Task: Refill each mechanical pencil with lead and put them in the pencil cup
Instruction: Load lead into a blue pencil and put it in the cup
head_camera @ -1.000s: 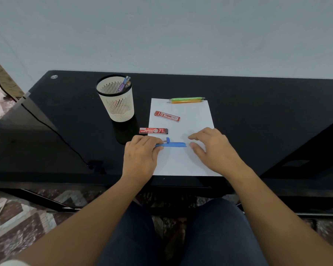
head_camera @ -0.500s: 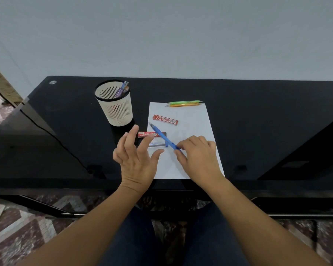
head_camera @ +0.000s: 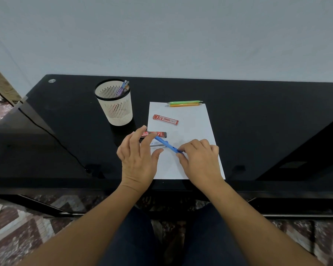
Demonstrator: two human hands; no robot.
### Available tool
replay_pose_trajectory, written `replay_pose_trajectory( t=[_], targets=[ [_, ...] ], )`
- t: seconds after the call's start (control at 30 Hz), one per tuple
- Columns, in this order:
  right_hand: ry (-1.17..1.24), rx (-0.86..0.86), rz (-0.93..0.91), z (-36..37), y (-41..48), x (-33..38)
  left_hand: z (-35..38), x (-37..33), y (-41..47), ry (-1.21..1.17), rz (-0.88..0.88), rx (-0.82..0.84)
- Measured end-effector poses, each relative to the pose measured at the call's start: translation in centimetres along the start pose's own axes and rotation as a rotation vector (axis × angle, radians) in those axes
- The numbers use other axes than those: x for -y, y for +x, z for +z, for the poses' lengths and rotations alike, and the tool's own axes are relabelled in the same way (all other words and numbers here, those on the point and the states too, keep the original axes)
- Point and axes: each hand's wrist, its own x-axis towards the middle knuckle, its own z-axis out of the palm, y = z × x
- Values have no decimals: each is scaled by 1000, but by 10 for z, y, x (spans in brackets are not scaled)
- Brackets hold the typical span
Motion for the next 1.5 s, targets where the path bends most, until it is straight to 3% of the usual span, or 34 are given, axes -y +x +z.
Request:
replay_pose_trajectory(
  t=[0.23,0.43,0.6,0.8,0.97,1.1,1.27,1.5],
  targets=[
    [130,-88,-16,-20,7,-16,-2,4,0,-38,-45,36],
    [22,7,-60,-24,13,-25,-3,5,1,64,-9,125],
    [-64,57,-98,-18,8,-15,-2,7,3,-27,88,231],
    [-127,136,-75,-12,7,-13,-5,7,6,-38,55,396],
    [-128,139,-72,-13,8,-16,-7,4,6,-39,39,390],
    [-57,91,-26,-18,11,-23,-7,7,13,-45,-70,314],
    [-45,65,35,-24,20,-40,-11,19,49,62,-156,589],
    [8,79,27,-26,19,-41,-10,15,75,266,52,816]
  ],
)
